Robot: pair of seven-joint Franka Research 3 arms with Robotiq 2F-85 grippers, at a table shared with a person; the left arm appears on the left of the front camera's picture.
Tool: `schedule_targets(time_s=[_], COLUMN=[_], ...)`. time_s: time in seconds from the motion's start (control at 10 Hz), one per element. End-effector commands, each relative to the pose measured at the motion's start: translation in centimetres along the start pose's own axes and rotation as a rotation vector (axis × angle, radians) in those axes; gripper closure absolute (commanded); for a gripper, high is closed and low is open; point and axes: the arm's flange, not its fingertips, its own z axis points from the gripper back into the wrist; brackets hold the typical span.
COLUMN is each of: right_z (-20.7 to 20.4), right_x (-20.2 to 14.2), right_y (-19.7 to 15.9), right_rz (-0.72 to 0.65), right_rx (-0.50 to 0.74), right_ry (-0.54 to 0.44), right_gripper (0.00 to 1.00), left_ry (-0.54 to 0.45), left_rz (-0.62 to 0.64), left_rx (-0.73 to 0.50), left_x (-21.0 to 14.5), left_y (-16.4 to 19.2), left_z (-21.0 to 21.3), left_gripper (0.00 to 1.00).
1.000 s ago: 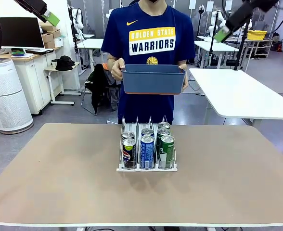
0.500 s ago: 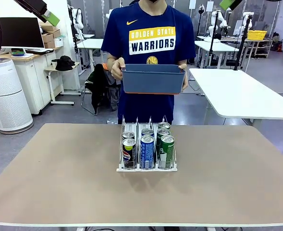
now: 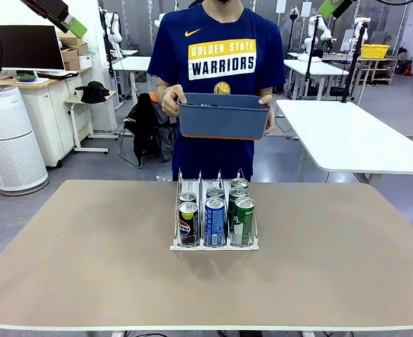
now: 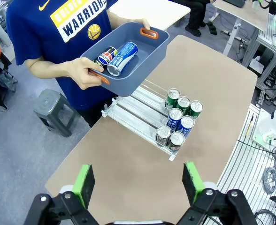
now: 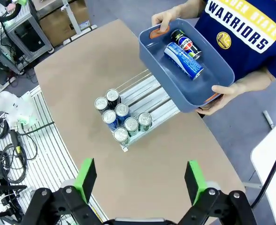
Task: Fill the beverage cans into the dispenser.
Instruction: Pick up the Pepsi coke handed by the human.
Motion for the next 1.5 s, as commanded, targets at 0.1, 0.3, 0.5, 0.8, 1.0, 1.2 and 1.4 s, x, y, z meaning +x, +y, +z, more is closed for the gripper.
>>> schedule_targets(time_s=[0.1, 0.3, 0.5, 0.8, 1.0, 1.2, 1.4], right_z=[0.30, 0.30, 0.30, 0.30, 0.30, 0.30, 0.30], right_x=[-0.12, -0.12, -0.12, -0.12, -0.12, -0.12, -0.12], right_y=[0.30, 0.30, 0.30, 0.30, 0.30, 0.30, 0.30], right_rz=[0.002, 0.002, 0.002, 0.002, 0.002, 0.002, 0.002], right_rx=[-0.002, -0.002, -0.002, -0.002, -0.002, -0.002, -0.002], right_ry=[-0.003, -0.003, -0.003, -0.003, -0.003, -0.003, -0.003], right_gripper=[0.00, 0.00, 0.00, 0.00, 0.00, 0.00, 0.00], left_ry=[0.005, 0.005, 0.005, 0.005, 0.005, 0.005, 0.005], left_rz=[0.000, 0.000, 0.000, 0.000, 0.000, 0.000, 0.000], left_rx=[0.002, 0.002, 0.002, 0.002, 0.002, 0.002, 0.002], left_x=[-0.12, -0.12, -0.12, -0.12, -0.12, -0.12, -0.12], left_y=[-0.15, -0.15, -0.15, -0.15, -0.15, -0.15, -0.15], left_z=[-0.04, -0.04, -0.04, -0.04, -0.04, -0.04, -0.04], left_gripper=[0.00, 0.00, 0.00, 0.00, 0.00, 0.00, 0.00])
